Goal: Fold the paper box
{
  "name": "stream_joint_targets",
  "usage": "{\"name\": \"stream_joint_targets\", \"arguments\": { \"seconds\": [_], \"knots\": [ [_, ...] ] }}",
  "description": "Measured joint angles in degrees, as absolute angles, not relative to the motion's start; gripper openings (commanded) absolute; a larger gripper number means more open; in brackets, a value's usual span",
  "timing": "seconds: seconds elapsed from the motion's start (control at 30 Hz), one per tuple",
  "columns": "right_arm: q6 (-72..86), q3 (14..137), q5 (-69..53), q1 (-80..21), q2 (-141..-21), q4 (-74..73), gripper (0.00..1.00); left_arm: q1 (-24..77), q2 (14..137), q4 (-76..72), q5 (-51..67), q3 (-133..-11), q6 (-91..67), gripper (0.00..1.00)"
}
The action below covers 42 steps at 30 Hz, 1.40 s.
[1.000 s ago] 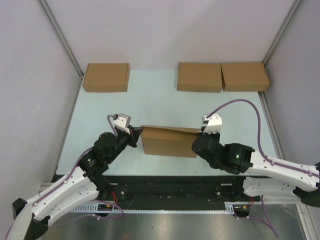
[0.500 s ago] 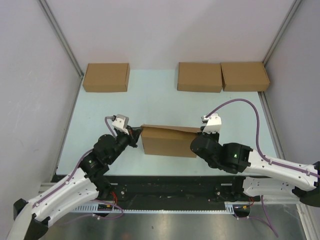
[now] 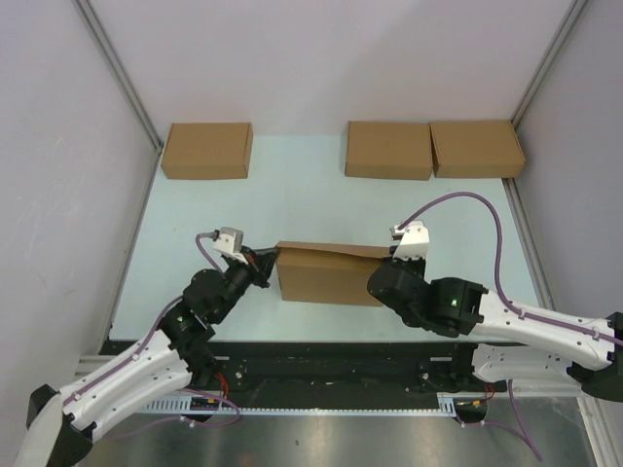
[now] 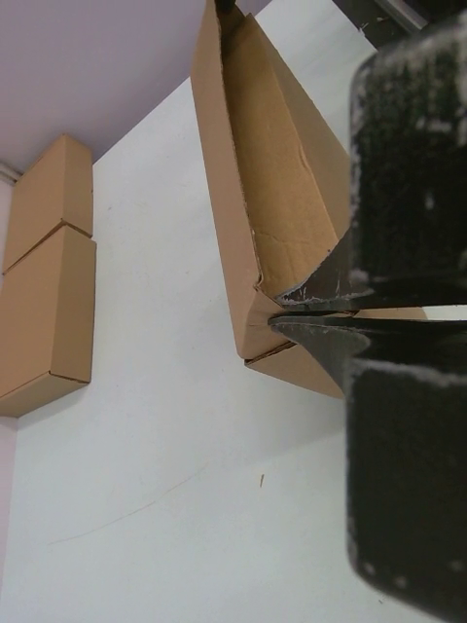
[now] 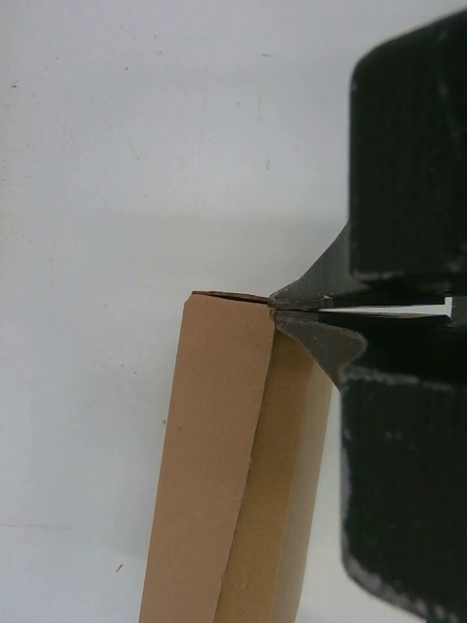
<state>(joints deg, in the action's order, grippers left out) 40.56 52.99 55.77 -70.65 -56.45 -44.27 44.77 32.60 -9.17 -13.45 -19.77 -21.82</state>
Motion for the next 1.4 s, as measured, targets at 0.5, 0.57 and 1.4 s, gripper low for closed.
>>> {"name": "stream_joint_targets", "arguments": {
  "seconds": [0.5,0.57,1.4],
  "knots": [
    [41.12,51.68,57.17,-70.65,-55.92,-45.84,0.00,50.43,33.74,-15.86,-19.92,-16.62,-24.64,0.00],
    [41.17,51.64,57.17,-70.65,-55.81,-46.02,0.00,51.00,33.74,-16.62,-20.71,-16.19,-25.36,0.00],
    [40.88,51.29,59.96,-70.26,-55.68,-49.91,0.00,61.63,41.15,-18.96,-33.87,-18.68,-28.05,0.00]
  ]
}}
